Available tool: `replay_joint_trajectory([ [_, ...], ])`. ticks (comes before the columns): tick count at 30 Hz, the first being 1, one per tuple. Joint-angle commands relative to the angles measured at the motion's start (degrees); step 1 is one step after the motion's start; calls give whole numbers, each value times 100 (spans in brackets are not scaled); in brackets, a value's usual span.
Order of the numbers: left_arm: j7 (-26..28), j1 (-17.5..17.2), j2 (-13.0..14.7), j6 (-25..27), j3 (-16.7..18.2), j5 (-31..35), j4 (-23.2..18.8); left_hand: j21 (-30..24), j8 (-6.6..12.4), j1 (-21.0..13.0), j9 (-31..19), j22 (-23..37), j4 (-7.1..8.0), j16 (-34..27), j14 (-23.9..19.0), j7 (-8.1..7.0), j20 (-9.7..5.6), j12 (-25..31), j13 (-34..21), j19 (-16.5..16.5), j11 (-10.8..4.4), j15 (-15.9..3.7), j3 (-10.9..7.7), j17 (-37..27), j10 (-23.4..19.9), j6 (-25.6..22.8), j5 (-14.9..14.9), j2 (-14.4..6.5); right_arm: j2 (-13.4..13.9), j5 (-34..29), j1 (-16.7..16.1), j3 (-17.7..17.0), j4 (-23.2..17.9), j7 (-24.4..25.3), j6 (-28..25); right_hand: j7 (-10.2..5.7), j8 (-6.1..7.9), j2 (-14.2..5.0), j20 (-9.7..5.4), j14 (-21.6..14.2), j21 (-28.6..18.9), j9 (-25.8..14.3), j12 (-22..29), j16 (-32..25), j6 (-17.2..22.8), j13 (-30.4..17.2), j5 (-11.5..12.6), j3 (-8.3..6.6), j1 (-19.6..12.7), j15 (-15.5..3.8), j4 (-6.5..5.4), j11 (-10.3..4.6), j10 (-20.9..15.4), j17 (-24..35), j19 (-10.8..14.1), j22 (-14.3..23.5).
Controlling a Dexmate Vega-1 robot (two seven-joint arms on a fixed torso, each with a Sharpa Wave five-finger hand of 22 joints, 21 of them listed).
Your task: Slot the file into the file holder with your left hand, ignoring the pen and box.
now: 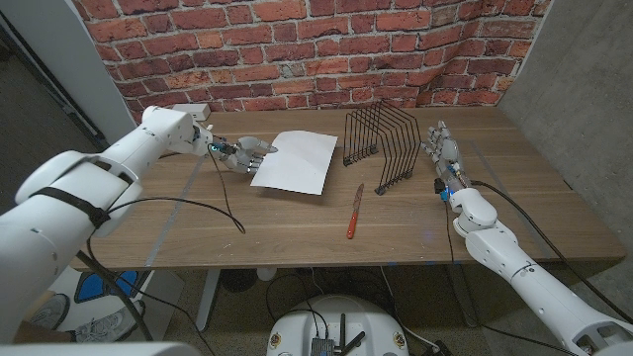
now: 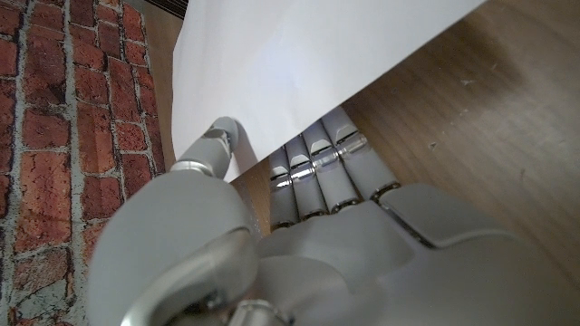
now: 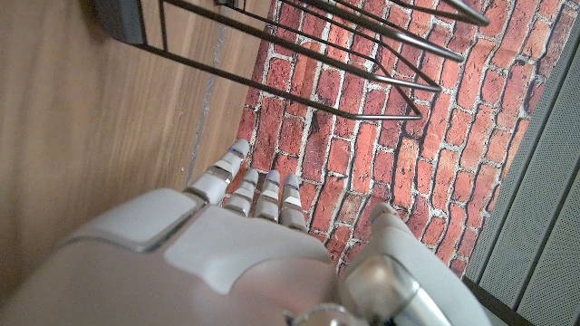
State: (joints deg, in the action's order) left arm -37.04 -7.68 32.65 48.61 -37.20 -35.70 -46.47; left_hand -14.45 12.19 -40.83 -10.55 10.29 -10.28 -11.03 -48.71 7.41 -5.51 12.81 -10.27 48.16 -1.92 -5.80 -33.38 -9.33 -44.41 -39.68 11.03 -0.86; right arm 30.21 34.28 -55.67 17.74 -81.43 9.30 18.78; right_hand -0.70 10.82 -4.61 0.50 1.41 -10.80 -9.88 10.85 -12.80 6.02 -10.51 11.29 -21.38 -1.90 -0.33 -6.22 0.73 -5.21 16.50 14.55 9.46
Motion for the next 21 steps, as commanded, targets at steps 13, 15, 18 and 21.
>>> replay_joint_trajectory([
  [13,635,-349,81,115,367,-346,-559,-159,129,-245,-43,49,10,5,-591,-370,-265,102,-19,321,-322,-559,-328,-11,-753,-814,16,-181,9,3,-77,-30,-83,59,-11,14,-7,-248,-13,-24,-18,-14,32,-33,28,-20,57,-21,-6,26,-18,-26,-51,21,35,23],
  [15,696,-394,103,105,401,-386,-634,-179,139,-257,-45,52,5,7,-670,-423,-283,105,-19,364,-420,-600,-359,-13,-864,-943,9,-194,11,5,-79,-32,-83,56,-10,16,-8,-250,-10,-25,-18,-14,32,-33,29,-20,58,-22,-5,24,-20,-27,-52,22,37,23],
  [18,784,-462,136,132,463,-468,-751,-207,150,-251,-45,54,20,-13,-803,-497,-328,142,-18,429,-474,-620,-389,-22,-1065,-1082,0,-237,17,7,-83,-35,-89,53,-14,18,-7,-248,-7,-25,-18,-14,31,-32,32,-20,58,-24,-6,26,-20,-27,-50,21,38,23],
  [21,865,-536,181,149,520,-548,-896,-240,173,-280,-47,55,9,-42,-973,-544,-375,134,-15,502,-552,-670,-426,-37,-1182,-1276,-7,-285,19,8,-87,-37,-92,52,-14,22,-7,-250,-8,-28,-18,-14,28,-32,35,-20,60,-27,-9,32,-21,-26,-46,20,41,23],
])
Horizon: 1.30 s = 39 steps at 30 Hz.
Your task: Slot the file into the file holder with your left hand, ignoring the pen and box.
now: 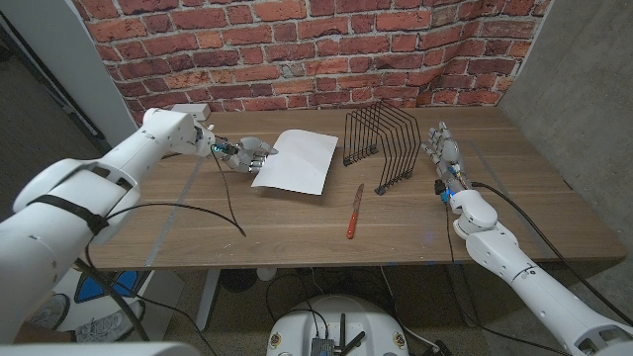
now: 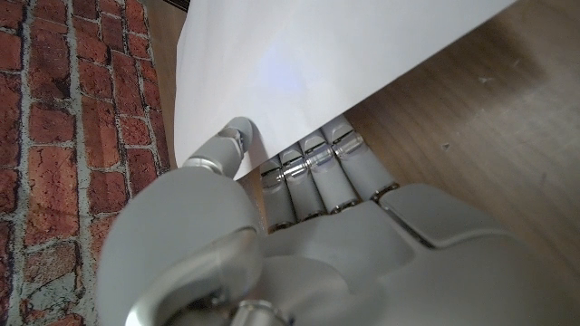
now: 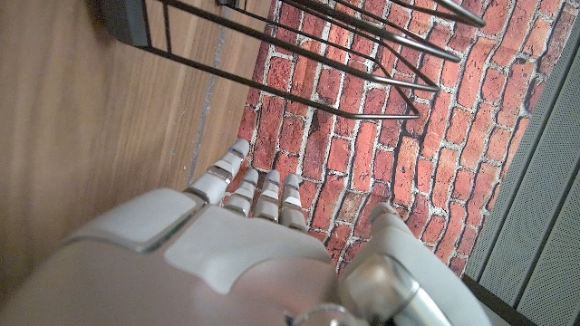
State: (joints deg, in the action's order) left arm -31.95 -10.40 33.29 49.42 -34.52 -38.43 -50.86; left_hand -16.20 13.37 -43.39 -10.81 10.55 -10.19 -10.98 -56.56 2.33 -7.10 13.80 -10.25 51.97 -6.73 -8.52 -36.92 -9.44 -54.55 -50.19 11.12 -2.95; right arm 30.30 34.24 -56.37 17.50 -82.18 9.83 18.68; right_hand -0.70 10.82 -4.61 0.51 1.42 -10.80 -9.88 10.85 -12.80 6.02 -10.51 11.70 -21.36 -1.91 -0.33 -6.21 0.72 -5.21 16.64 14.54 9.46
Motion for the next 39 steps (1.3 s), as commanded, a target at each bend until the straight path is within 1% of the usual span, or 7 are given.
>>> replay_joint_trajectory([
  [1,347,-279,129,60,262,-301,-480,-74,56,-23,-22,30,3,-38,-224,-64,-230,49,-19,140,-97,-397,-89,-22,-253,-280,-19,-94,10,12,-18,-13,-18,-1,-4,23,-8,-250,-7,-26,-17,-14,29,-31,34,-20,19,-28,-8,29,-23,-26,-47,7,40,23],
  [4,477,-350,170,97,310,-367,-648,-101,45,-41,-25,32,0,-30,-314,-89,-266,67,-20,196,-139,-419,-133,-21,-409,-362,-22,-147,11,18,-25,-17,-21,-8,4,27,-7,-250,-11,-24,-17,-14,27,-32,38,-20,19,-25,-3,27,-27,-22,-42,9,41,23],
  [15,611,-450,268,100,367,-540,-916,-145,39,-114,-38,39,-13,-36,-516,-213,-292,36,-24,266,-251,-466,-219,-38,-584,-555,-28,-276,29,31,-82,-35,-80,10,-4,32,-7,-252,-11,-26,-16,-14,28,-32,44,-20,21,-30,-8,21,-28,-22,-47,9,44,23],
  [26,820,-502,355,205,437,-687,-1181,-162,29,-133,-45,43,-12,-23,-569,-231,-298,17,-27,287,-272,-477,-256,-40,-654,-613,-31,-335,41,28,-61,-50,-82,5,-4,41,-9,-250,-13,-31,-19,-14,26,-32,46,-20,22,-34,-10,19,-30,-18,-45,8,54,23],
  [32,1099,-523,434,510,559,-855,-1426,-176,24,-133,-50,45,-9,-30,-620,-228,-294,-1,-29,306,-277,-477,-262,-48,-675,-645,-36,-362,17,36,4,-24,-16,-41,-17,42,-9,-253,-17,-30,-20,-15,25,-30,48,-20,23,-38,-14,18,-29,-23,-44,6,61,23],
  [37,1290,-515,477,753,654,-1013,-1529,-261,2,-143,-60,48,-21,-41,-705,-231,-260,-37,-33,488,-289,-487,-267,-58,-697,-658,-42,-380,-4,36,63,-7,52,-71,-14,44,-9,-252,-16,-28,-19,-15,27,-29,50,-20,23,-38,-15,20,-29,-20,-48,7,62,23],
  [39,1351,-514,498,800,676,-1050,-1568,-330,-18,-156,-67,46,-33,-48,-770,-235,-231,-58,-36,644,-278,-496,-272,-63,-723,-658,-45,-388,-15,28,90,2,85,-80,-4,44,-9,-253,-17,-28,-19,-15,27,-31,51,-20,23,-36,-13,19,-30,-23,-48,9,62,23],
])
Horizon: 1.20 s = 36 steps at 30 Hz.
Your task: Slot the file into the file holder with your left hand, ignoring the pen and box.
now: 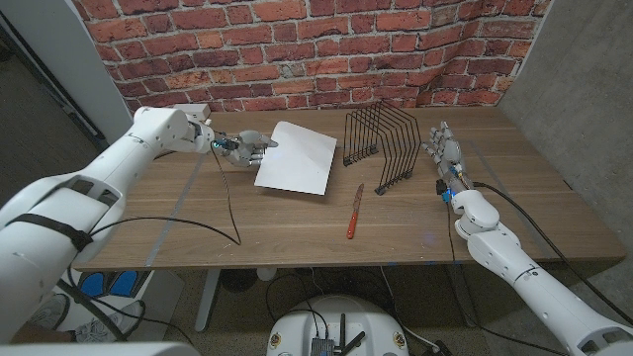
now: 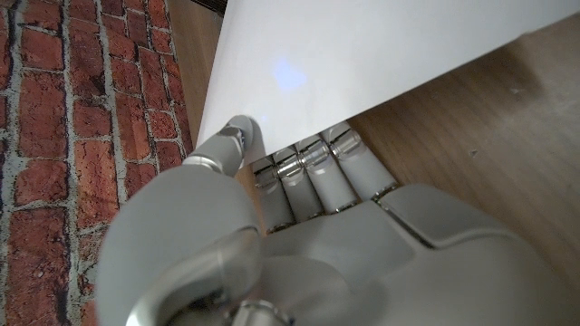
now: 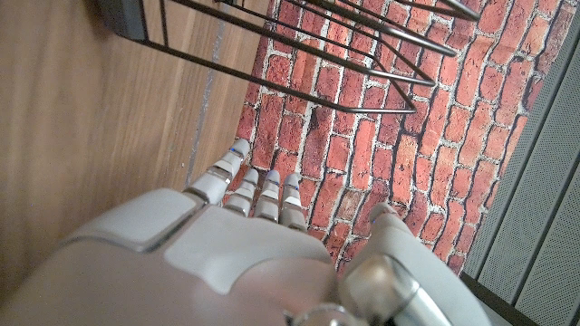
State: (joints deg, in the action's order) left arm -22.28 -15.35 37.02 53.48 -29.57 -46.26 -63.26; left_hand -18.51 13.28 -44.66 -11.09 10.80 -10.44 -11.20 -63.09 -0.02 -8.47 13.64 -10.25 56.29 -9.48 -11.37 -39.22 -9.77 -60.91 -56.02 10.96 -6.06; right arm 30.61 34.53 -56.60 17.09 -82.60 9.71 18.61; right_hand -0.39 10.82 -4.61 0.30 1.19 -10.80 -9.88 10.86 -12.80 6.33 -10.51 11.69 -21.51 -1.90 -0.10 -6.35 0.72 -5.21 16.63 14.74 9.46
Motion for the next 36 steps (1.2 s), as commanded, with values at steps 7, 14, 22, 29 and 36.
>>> replay_joint_trajectory([
  [7,398,14,236,359,147,-271,-487,-142,-26,-25,-48,17,-1,-20,-165,-12,-133,-64,-40,307,-33,-208,-53,-30,-117,-83,-31,-89,-79,-7,163,64,192,-78,16,12,-10,-252,4,-4,-16,-15,25,-32,21,-20,22,-20,-15,-1,-13,-18,-45,13,40,23],
  [14,218,172,331,129,-99,-32,-604,-96,-53,2,-56,14,4,38,-107,-12,-124,-109,-46,175,-44,-196,-61,-14,-90,-66,-33,-68,-74,-4,199,76,222,-101,-3,15,-11,-254,7,-3,-16,-15,24,-34,22,-20,23,-21,-19,-3,-11,-20,-42,15,41,23],
  [22,-27,389,346,-88,-289,184,-624,-85,-65,26,-61,14,24,53,-91,-43,-129,-125,-49,138,-48,-199,-73,-13,-95,-62,-32,-91,-89,3,248,87,293,-145,21,13,-9,-255,21,-6,-17,-15,24,-35,29,-20,23,-23,-24,10,-7,-16,-44,15,47,23],
  [29,-89,504,356,-197,-343,319,-689,-88,-72,37,-65,13,24,55,-93,-42,-134,-129,-51,137,-47,-204,-76,-16,-113,-63,-33,-93,-85,-6,242,76,304,-128,43,21,-13,-255,-51,1,-8,-15,23,-36,22,-20,21,-17,-24,5,-5,-11,-42,20,28,23],
  [36,-120,607,380,-378,-378,482,-752,-87,-79,49,-69,13,28,56,-97,-44,-131,-146,-53,127,-39,-201,-83,-18,-105,-63,-32,-107,-64,29,209,62,260,-112,-13,138,-29,-245,-108,8,1,-15,23,-33,-20,-20,19,-13,-19,-1,-9,-14,-45,22,4,21],
])
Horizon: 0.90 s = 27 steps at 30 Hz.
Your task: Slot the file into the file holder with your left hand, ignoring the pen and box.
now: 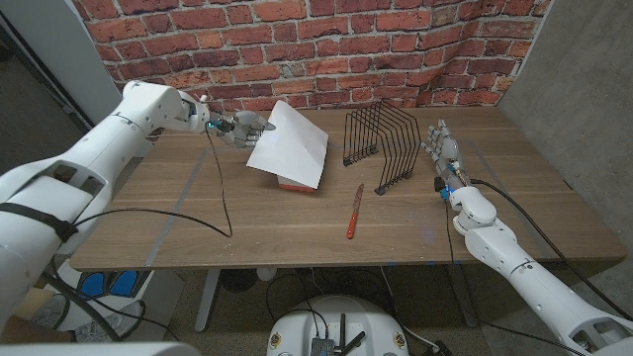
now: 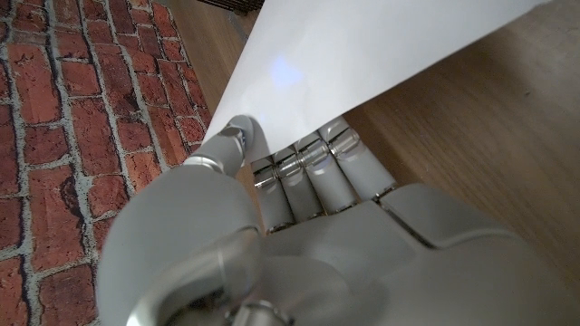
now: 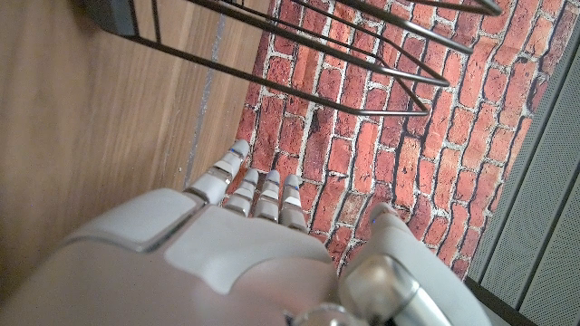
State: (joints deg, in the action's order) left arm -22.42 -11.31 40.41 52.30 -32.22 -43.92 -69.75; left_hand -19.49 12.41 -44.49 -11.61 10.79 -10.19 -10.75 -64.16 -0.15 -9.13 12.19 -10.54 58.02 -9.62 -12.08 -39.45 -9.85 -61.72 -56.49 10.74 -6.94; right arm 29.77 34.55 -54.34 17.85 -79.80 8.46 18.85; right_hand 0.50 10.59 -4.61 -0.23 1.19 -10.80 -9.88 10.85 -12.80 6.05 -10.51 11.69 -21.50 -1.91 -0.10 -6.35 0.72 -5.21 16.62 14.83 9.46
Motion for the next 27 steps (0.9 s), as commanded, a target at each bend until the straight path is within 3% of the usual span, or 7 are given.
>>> replay_joint_trajectory([
  [1,-138,230,43,-295,-131,279,-97,10,5,34,-17,14,2,11,10,-27,-63,-4,-25,-44,-21,-130,-59,-10,-22,-13,-11,-17,20,29,-18,-15,-19,12,-37,64,-9,-243,-54,8,2,-15,23,-33,-2,-20,18,-12,-17,-1,-11,-14,-45,23,-7,21],
  [15,-589,762,60,-610,-604,972,-69,18,-11,46,-25,14,-7,35,59,-4,-26,-30,-30,-83,3,-121,-78,-4,-8,-7,-9,-22,22,100,-23,-31,1,-41,-52,154,-8,-229,-77,8,6,-15,21,-33,-19,-19,14,3,10,2,-34,-9,-44,29,-25,19],
  [27,-1147,1328,-141,-934,-1097,1672,234,21,-25,53,-29,13,-15,42,89,-3,-13,-40,-33,-104,-9,-120,-85,-3,-15,2,-8,-17,7,132,-38,-47,28,-57,-12,163,-1,-229,-69,2,4,-15,21,-31,-11,-19,16,1,14,15,-44,-6,-47,27,-25,19],
])
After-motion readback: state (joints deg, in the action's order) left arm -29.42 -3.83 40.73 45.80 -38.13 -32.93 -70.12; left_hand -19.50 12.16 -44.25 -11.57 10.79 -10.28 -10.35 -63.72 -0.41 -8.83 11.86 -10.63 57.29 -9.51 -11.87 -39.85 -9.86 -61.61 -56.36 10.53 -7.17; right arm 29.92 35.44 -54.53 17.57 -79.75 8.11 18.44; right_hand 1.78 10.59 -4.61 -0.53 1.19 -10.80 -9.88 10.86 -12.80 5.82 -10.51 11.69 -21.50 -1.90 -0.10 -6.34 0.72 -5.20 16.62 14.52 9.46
